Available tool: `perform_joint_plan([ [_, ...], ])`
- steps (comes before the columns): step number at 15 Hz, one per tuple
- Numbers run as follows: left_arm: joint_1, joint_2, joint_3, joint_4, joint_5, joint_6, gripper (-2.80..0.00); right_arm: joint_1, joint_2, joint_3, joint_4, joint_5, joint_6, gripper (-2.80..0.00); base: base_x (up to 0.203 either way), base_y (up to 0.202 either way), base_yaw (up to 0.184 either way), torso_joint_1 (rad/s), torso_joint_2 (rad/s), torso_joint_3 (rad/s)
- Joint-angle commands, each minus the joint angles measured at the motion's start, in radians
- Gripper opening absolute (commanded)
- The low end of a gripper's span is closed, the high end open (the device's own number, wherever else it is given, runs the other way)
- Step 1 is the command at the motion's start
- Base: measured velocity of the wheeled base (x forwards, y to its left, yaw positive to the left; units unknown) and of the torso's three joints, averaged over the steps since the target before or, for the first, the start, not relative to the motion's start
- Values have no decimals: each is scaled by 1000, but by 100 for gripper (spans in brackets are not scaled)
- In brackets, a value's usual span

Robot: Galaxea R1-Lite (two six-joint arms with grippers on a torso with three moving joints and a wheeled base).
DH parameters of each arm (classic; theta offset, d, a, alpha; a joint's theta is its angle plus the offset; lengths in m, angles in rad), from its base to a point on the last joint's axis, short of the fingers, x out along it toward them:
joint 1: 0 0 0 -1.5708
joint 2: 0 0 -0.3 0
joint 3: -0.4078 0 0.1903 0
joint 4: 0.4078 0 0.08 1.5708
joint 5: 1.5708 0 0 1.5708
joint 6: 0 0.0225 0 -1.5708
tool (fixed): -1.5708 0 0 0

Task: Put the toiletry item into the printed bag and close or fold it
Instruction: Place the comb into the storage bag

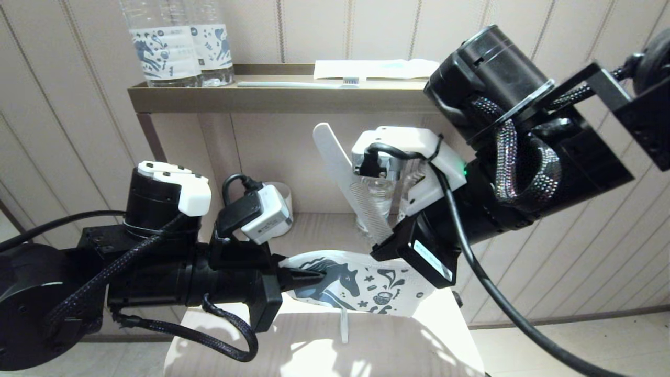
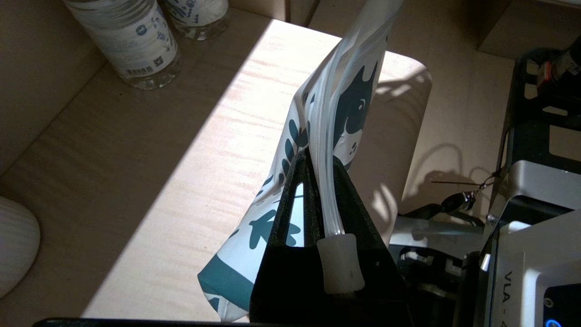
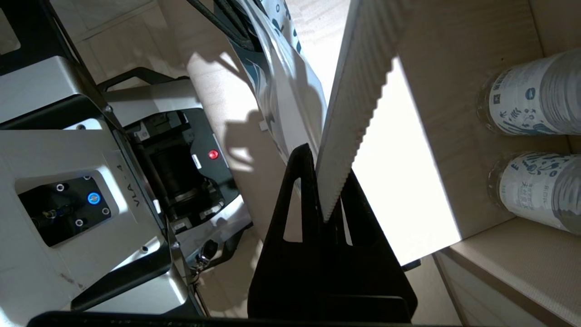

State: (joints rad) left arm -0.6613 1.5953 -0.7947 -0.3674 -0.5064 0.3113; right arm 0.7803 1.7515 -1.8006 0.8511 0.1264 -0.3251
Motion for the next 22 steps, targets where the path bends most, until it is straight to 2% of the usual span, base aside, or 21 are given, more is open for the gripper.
perform_joint_plan([
  [1,0,2,2,-1,-3,2,-280,-14,-6,9,6,1,-3,-280,0,0,0,0,0,0],
  [12,0,5,-1,-2,-3,2,-280,-4,2,43,9,21,-5,-280,0,0,0,0,0,0],
  [22,0,-11,-1,-2,-6,2,-280,-4,91,76,3,35,-2,-280,0,0,0,0,0,0],
])
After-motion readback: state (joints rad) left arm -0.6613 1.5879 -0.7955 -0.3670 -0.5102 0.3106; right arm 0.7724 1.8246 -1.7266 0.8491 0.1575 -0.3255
